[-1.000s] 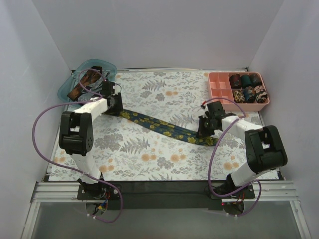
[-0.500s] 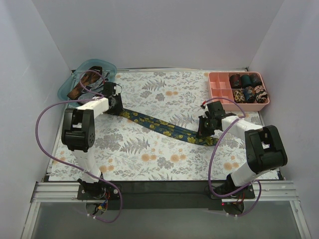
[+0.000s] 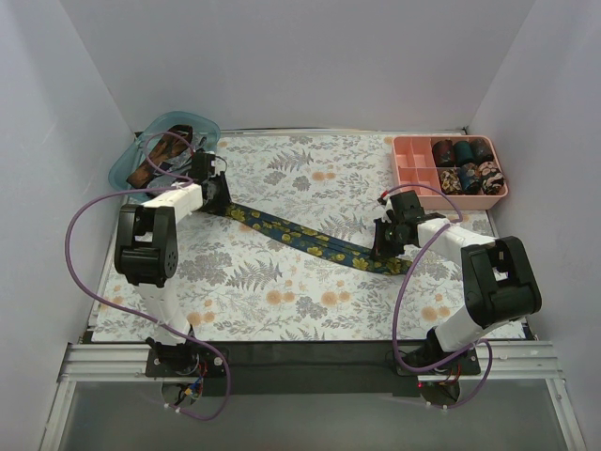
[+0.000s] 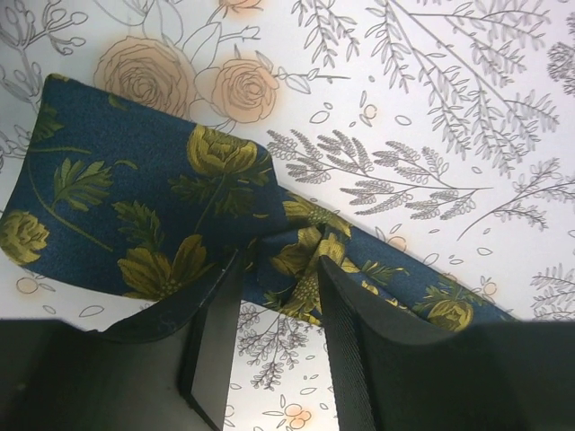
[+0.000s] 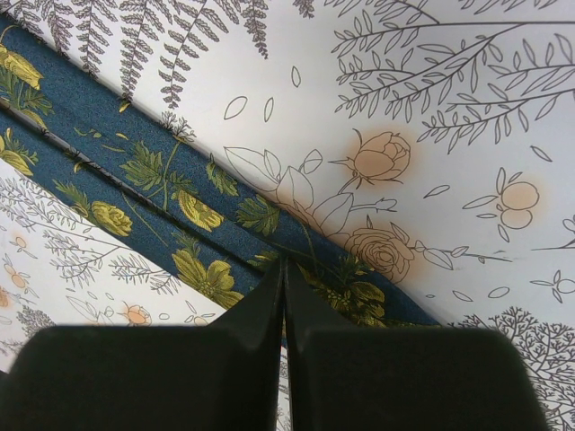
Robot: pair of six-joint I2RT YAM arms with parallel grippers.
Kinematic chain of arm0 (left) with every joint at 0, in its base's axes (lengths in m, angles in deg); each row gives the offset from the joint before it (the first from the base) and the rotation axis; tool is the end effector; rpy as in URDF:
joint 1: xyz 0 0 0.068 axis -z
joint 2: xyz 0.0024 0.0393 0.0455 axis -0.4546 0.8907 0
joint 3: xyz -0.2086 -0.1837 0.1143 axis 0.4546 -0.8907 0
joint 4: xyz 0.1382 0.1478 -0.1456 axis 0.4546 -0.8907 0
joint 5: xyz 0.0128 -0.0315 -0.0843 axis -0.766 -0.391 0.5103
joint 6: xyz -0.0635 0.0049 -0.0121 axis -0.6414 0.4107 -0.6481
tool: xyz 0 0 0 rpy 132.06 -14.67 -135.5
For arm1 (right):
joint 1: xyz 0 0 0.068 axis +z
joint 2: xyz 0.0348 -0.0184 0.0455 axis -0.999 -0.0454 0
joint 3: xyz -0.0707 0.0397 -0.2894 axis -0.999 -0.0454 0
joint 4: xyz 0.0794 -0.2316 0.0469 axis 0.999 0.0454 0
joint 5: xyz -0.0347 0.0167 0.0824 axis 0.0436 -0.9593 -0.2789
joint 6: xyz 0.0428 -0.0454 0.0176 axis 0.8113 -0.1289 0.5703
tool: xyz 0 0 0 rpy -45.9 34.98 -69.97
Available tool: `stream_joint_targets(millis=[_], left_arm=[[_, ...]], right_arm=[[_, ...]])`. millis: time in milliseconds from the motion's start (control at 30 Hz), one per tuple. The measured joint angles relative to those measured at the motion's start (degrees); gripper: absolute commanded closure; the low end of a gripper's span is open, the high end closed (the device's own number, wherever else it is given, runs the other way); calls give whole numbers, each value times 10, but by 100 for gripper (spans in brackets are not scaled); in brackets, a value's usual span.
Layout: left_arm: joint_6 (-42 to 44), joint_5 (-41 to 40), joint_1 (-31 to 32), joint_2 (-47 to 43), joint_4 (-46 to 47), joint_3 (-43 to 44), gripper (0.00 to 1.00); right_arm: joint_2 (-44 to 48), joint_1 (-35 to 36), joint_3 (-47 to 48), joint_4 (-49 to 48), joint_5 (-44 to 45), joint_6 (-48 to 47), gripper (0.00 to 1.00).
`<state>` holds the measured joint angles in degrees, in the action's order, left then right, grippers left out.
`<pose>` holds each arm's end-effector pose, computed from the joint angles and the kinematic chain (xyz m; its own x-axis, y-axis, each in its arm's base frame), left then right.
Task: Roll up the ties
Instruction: Flatten the tie
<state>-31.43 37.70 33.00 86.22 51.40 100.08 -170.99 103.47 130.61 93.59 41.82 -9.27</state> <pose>0.4046 -0.0392 0.1915 -0.5373 -0.7567 -0.3724 -0.6220 0.6537 -0.4310 0.2738 0.0896 0.1823 -0.9008 0.0066 -0.4341 -0.1380 0.9437 0.3006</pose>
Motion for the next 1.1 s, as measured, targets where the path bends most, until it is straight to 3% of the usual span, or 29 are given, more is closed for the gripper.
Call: stream_joint_targets(millis=[133,233,767,867,967,1100], left_arm=[[-2,14,-2,0,12,-1,66],[-4,17,-2,0,18,-1,73],[-2,19,-6,18,24,-1,71],[-2,21,-6,24,31,0,82],[0,23,-7,24,32,0,100],[8,23,-8,23,33,0,100]], right_arm=[[0,0,1,1,0,-2,95],[-1,0,2,2,0,-3,95],[-5,0,6,7,0,-3,95],[-7,-1,8,9,0,-3,95],[-8,-1,9,11,0,-3,96],[-8,-6,9,11,-2,2,99]])
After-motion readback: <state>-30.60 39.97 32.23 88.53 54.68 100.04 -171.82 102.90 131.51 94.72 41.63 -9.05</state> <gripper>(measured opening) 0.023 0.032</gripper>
